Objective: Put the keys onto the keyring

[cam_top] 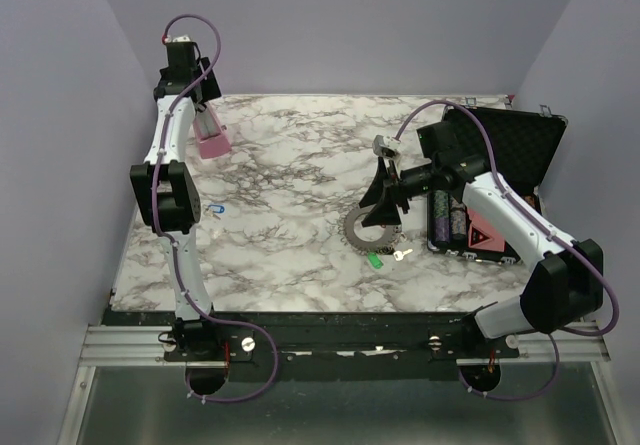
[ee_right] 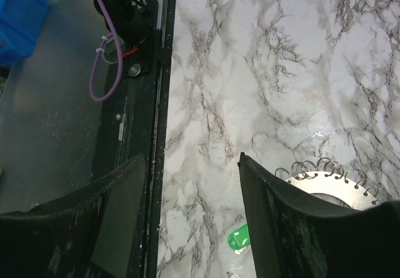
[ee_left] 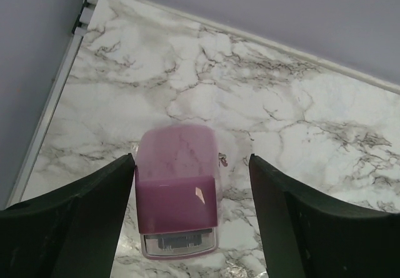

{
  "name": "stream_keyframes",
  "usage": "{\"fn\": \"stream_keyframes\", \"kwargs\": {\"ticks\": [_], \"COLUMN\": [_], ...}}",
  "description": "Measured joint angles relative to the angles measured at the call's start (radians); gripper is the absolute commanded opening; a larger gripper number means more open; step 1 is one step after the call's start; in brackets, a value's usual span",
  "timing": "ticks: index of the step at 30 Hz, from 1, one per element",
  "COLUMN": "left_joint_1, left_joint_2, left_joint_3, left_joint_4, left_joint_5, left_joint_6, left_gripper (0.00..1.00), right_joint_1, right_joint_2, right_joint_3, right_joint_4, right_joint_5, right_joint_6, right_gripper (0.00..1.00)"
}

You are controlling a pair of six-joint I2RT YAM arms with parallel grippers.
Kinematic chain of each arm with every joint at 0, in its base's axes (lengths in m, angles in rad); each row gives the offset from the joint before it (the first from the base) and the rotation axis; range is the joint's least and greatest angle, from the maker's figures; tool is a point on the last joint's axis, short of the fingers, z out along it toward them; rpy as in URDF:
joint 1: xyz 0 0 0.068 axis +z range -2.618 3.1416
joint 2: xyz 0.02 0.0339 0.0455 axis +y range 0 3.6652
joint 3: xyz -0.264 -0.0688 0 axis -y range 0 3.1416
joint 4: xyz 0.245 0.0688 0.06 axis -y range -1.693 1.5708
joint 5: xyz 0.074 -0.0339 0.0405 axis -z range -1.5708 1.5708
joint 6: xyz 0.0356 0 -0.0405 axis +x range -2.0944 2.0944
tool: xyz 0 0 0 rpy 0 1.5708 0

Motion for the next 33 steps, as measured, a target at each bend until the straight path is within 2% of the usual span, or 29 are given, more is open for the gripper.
{"fn": "stream_keyframes", "kwargs": {"ticks": [4,10,14,20,24,27,28,29,30,33], "left_joint_1": [0.004,0.005,0.005,0.005,0.006,0.006,0.006,0.006,0.006,0.005], "left_joint_2": [0.000,-0.001,0.000,0.021,0.021,0.021,0.021,0.021,0.019,0.004], "left_joint_3": [-0.074,-0.103,-0.091,0.006,0.013,0.005,-0.004,-0.014,-0.023,-0.049], "left_joint_4": [-0.007,-0.035,-0.046,-0.080,-0.087,-0.090,-0.087,-0.080,-0.071,-0.054], "left_joint_5": [-0.016,-0.029,-0.034,-0.042,-0.045,-0.047,-0.048,-0.048,-0.048,-0.048], "left_joint_6": [-0.027,-0.044,-0.050,-0.058,-0.060,-0.063,-0.065,-0.068,-0.070,-0.074], "left_gripper": [0.84,0.78,0.78,0.78,0.69,0.68,0.61,0.35,0.19,0.09], "right_joint_1": [0.000,0.000,0.000,0.000,0.000,0.000,0.000,0.000,0.000,0.000], "right_joint_2": [0.000,0.000,0.000,0.000,0.000,0.000,0.000,0.000,0.000,0.000], "right_joint_3": [0.002,0.002,0.002,0.002,0.002,0.002,0.002,0.002,0.002,0.002], "right_joint_4": [-0.007,-0.010,-0.010,-0.011,-0.014,-0.018,-0.019,-0.020,-0.020,-0.021], "right_joint_5": [0.000,0.000,0.000,0.000,0.000,0.000,0.000,0.000,0.000,0.000], "right_joint_6": [-0.009,-0.014,-0.017,-0.017,-0.019,-0.023,-0.024,-0.025,-0.025,-0.027], "right_gripper": [0.70,0.70,0.70,0.70,0.70,0.70,0.70,0.70,0.70,0.70]}}
